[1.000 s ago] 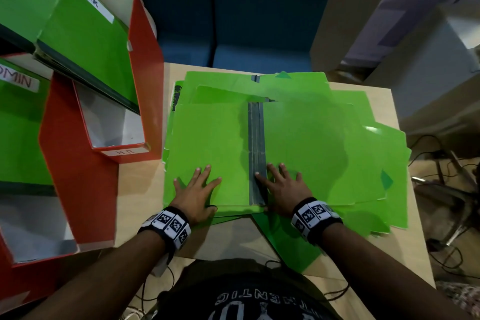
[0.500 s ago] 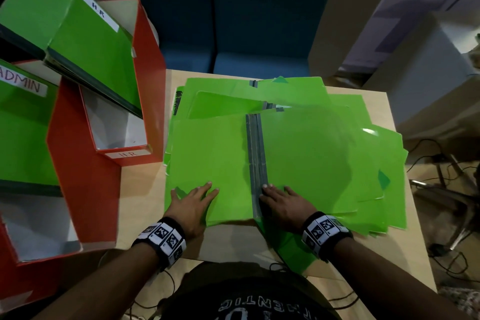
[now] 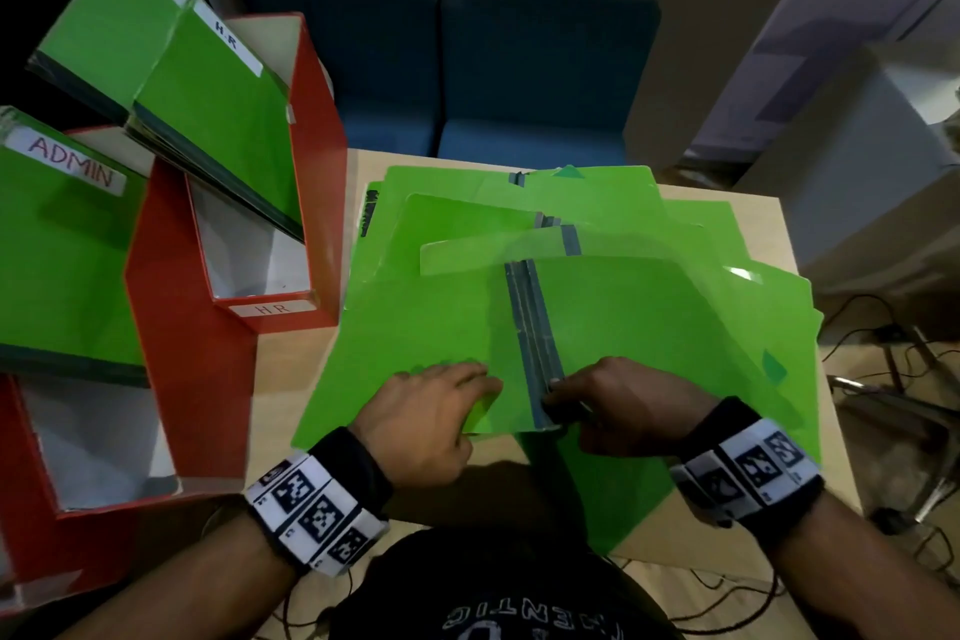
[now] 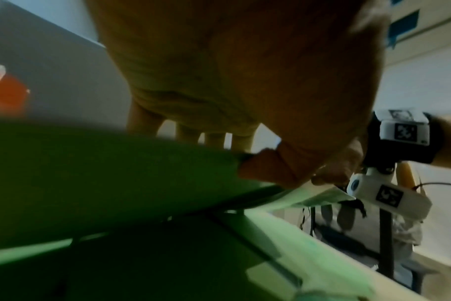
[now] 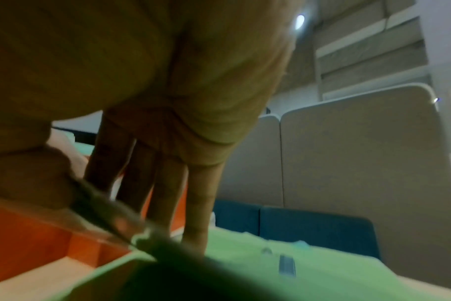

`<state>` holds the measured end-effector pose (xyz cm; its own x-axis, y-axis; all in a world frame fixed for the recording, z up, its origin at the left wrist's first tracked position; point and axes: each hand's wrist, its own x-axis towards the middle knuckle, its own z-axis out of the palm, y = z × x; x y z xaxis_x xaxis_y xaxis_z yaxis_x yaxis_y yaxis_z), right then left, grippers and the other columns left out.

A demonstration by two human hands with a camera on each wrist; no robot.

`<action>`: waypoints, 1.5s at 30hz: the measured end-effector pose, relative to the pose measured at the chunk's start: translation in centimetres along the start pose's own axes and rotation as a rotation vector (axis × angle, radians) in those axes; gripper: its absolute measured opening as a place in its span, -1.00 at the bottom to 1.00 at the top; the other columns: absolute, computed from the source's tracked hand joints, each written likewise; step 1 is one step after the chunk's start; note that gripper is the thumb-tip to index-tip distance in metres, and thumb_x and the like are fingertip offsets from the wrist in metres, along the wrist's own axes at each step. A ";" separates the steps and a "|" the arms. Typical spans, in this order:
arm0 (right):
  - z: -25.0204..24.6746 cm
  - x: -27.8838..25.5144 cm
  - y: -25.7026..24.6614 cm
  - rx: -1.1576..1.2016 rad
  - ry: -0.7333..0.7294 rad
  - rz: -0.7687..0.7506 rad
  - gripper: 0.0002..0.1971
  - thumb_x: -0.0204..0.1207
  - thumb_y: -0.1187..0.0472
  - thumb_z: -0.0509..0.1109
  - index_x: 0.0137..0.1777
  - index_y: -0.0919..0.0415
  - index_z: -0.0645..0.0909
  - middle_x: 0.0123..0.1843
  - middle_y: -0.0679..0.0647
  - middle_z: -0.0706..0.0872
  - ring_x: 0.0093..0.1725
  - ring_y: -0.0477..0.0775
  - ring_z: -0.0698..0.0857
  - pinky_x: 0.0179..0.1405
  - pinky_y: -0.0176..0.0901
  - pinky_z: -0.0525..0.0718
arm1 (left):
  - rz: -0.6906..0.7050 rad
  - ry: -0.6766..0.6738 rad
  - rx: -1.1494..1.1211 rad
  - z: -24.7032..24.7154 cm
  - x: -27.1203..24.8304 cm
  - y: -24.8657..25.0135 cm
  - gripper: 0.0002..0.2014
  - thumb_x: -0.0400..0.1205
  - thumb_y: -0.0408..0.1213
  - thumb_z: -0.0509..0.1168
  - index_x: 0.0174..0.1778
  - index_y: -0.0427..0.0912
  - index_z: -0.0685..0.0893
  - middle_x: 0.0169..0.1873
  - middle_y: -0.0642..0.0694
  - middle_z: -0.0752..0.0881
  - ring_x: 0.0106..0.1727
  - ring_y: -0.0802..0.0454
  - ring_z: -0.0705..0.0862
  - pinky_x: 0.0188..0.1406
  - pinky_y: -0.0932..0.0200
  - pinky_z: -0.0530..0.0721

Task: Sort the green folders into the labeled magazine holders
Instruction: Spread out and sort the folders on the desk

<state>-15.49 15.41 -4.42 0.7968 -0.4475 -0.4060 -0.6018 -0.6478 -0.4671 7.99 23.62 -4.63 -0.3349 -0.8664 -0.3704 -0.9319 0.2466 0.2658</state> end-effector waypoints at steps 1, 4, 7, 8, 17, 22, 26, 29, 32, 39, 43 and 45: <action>-1.1 -0.5 -0.4 0.002 0.015 0.004 -0.71 0.51 0.21 0.35 0.22 0.06 0.66 0.11 -0.08 0.77 -0.04 -0.14 0.73 -0.09 -0.32 0.68 | 0.007 0.038 -0.007 -1.1 -0.2 0.2 -0.32 0.52 -0.21 0.25 0.59 0.20 0.25 0.60 0.16 0.30 0.49 0.10 0.45 0.40 -0.10 0.54; -4.2 -1.7 -1.2 -0.010 0.105 0.009 -0.59 0.43 0.27 0.39 0.29 0.06 0.68 0.18 -0.09 0.77 0.08 -0.15 0.75 0.11 -0.20 0.72 | 0.019 0.122 -0.063 -4.3 -0.6 0.2 -0.47 0.60 -0.22 0.29 0.49 0.22 0.41 0.42 0.26 0.47 0.28 0.24 0.56 0.32 0.12 0.60; -6.8 -2.6 -1.6 0.001 0.194 0.028 -0.63 0.43 0.25 0.42 0.25 0.03 0.71 0.15 -0.13 0.78 0.03 -0.28 0.73 0.13 -0.28 0.69 | 0.011 0.188 -0.136 -7.6 -0.7 -1.0 -0.62 0.60 -0.11 0.37 0.34 0.16 0.56 0.25 0.25 0.57 0.12 0.31 0.57 0.24 0.25 0.60; -7.6 -2.7 -1.8 0.012 0.212 0.034 -0.64 0.43 0.21 0.43 0.23 0.00 0.72 0.13 -0.15 0.78 0.01 -0.31 0.73 0.13 -0.30 0.68 | 0.007 0.221 -0.137 -8.7 -0.7 -1.6 -0.66 0.58 -0.09 0.39 0.28 0.15 0.60 0.18 0.25 0.60 0.07 0.31 0.58 0.20 0.25 0.62; -11.9 -3.2 -1.9 -0.036 0.487 0.071 -0.60 0.44 0.30 0.48 0.21 -0.13 0.72 0.00 -0.10 0.83 -0.09 -0.14 0.74 -0.03 -0.20 0.65 | 0.031 0.530 -0.059 -13.8 0.2 -3.8 -0.83 0.59 -0.15 0.40 0.09 0.07 0.76 -0.05 0.11 0.79 -0.10 0.10 0.70 -0.06 -0.10 0.75; -12.6 -2.9 -1.1 -0.071 0.603 0.025 -0.69 0.48 0.24 0.49 0.18 -0.09 0.74 -0.01 -0.03 0.83 -0.08 0.07 0.78 -0.08 -0.05 0.71 | 0.068 0.517 -0.035 -14.9 1.3 -5.1 -0.79 0.59 -0.29 0.41 0.12 0.00 0.76 -0.01 0.02 0.79 0.08 -0.08 0.68 0.06 -0.16 0.67; -12.9 -3.2 -0.7 -0.160 0.700 -0.056 -0.79 0.44 0.21 0.53 0.06 -0.01 0.79 -0.16 -0.04 0.76 -0.19 0.04 0.66 -0.17 -0.03 0.60 | 0.109 0.450 -0.049 -15.6 1.4 -5.9 -0.75 0.61 -0.39 0.38 0.14 -0.03 0.75 -0.01 0.06 0.76 0.06 -0.05 0.63 0.09 -0.21 0.63; -13.0 -3.2 -1.1 -0.380 0.816 -0.081 -0.84 0.47 0.05 0.42 0.00 -0.07 0.79 -0.15 -0.11 0.73 -0.15 0.02 0.49 -0.19 -0.09 0.34 | 0.165 0.478 -0.053 -16.1 1.7 -5.5 -0.76 0.59 -0.47 0.37 0.12 -0.13 0.76 -0.03 -0.02 0.77 0.04 -0.07 0.62 0.08 -0.15 0.63; -12.5 -2.5 -1.2 -0.411 0.958 -0.022 -0.84 0.47 0.06 0.43 0.00 -0.06 0.80 -0.10 0.04 0.65 -0.14 0.16 0.55 -0.26 -0.04 0.47 | 0.176 0.512 -0.034 -16.2 2.8 -5.1 -0.74 0.56 -0.48 0.40 0.15 -0.20 0.76 -0.05 -0.11 0.77 0.06 -0.13 0.62 0.08 -0.20 0.64; -9.4 -2.0 -1.4 -0.030 1.045 0.171 -0.64 0.54 -0.20 0.30 0.14 -0.04 0.75 0.36 0.14 0.52 0.27 0.15 0.56 0.27 -0.04 0.53 | 0.169 0.518 -0.058 -14.7 4.2 -5.2 -0.80 0.57 -0.41 0.42 0.08 -0.14 0.78 -0.07 -0.04 0.78 0.08 -0.11 0.62 0.06 -0.18 0.64; -8.5 -1.6 -3.0 0.349 0.990 0.393 -0.41 0.54 -0.30 0.10 0.44 0.01 0.52 0.70 0.17 0.10 0.67 0.01 0.13 0.43 -0.32 0.13 | 0.199 0.566 -0.068 -14.4 4.5 -5.0 -0.81 0.56 -0.40 0.44 0.07 -0.14 0.78 -0.06 -0.03 0.78 0.06 -0.10 0.63 0.06 -0.14 0.64; -8.4 -1.2 -3.9 0.470 0.970 0.396 -0.30 0.48 -0.34 0.08 0.52 0.05 0.41 0.72 0.17 0.00 0.67 -0.09 0.00 0.46 -0.32 0.07 | 0.235 0.585 -0.063 -14.4 4.9 -4.5 -0.80 0.54 -0.39 0.46 0.06 -0.12 0.79 -0.09 -0.01 0.78 0.05 -0.07 0.62 0.04 -0.06 0.63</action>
<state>-13.61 13.27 4.52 0.1306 -0.9872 0.0916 -0.6175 -0.1533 -0.7715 12.54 12.00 5.21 -0.3819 -0.8906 0.2469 -0.8268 0.4486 0.3394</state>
